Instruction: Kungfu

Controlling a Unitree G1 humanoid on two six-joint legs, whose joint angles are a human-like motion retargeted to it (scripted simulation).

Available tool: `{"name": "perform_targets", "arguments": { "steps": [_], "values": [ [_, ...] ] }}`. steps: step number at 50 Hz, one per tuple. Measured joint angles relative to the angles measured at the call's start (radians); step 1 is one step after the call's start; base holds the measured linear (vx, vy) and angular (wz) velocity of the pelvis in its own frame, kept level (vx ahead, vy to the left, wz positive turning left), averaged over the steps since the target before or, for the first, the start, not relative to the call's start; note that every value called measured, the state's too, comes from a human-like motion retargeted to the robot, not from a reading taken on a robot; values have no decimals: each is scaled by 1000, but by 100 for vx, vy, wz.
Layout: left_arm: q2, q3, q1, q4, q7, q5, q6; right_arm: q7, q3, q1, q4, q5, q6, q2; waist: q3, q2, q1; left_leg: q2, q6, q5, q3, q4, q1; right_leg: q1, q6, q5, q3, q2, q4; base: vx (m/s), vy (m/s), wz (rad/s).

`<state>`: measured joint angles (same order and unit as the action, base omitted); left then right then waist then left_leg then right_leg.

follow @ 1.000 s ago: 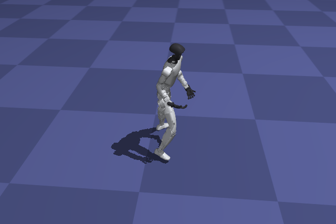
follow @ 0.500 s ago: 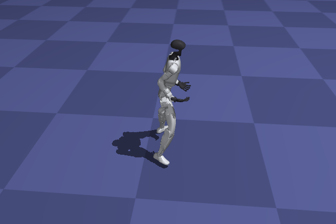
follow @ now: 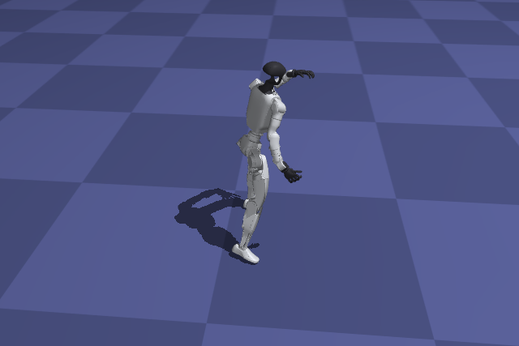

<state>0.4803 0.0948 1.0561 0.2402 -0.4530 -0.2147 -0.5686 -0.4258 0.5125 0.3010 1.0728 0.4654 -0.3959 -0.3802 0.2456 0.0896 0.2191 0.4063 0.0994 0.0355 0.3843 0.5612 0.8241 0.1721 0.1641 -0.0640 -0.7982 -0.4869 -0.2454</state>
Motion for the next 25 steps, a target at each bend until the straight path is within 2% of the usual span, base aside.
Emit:
{"name": "perform_targets", "arguments": {
  "steps": [5, 10, 15, 17, 20, 25],
  "values": [
    [198, -145, 35, -32, 108, -20, -21, -53, -157, -273, 91, 92, 178, 218, 39, -35, 107, -58, -29, -125, -22, 92, 59, 10, -22, -34, 16, -37, 14, 21, 58, 43],
    [341, -299, 20, -79, 75, 97, 5, -248, -521, -483, -46, 243, 313, 362, 24, -87, 215, -94, -64, -226, -18, 177, 96, 43, -25, 10, 52, -65, 17, 12, 46, 4],
    [373, -413, -9, -153, 173, -25, 5, -340, -722, -629, -193, 269, 318, 410, -28, -100, 203, -159, -87, -257, -69, 181, 89, 32, -2, 133, 229, 0, 37, 8, 13, 78],
    [362, -448, -36, -168, 222, -56, -5, -358, -752, -671, -205, 248, 322, 397, -33, -96, 166, -182, -92, -250, -92, 165, 86, 27, -31, 146, 288, 35, 37, 11, 1, 109],
    [336, -487, -82, -167, 270, -38, -38, -354, -776, -710, -200, 225, 329, 382, -33, -84, 124, -196, -95, -237, -124, 142, 85, 19, -80, 130, 283, 58, 17, 6, -4, 67],
    [300, -539, -177, -136, 241, 42, -54, -311, -773, -727, -168, 203, 289, 371, -47, -95, 121, -186, -90, -227, -131, 110, 63, 17, -125, 73, 241, 59, 12, 0, -7, -6]
  ]
}}
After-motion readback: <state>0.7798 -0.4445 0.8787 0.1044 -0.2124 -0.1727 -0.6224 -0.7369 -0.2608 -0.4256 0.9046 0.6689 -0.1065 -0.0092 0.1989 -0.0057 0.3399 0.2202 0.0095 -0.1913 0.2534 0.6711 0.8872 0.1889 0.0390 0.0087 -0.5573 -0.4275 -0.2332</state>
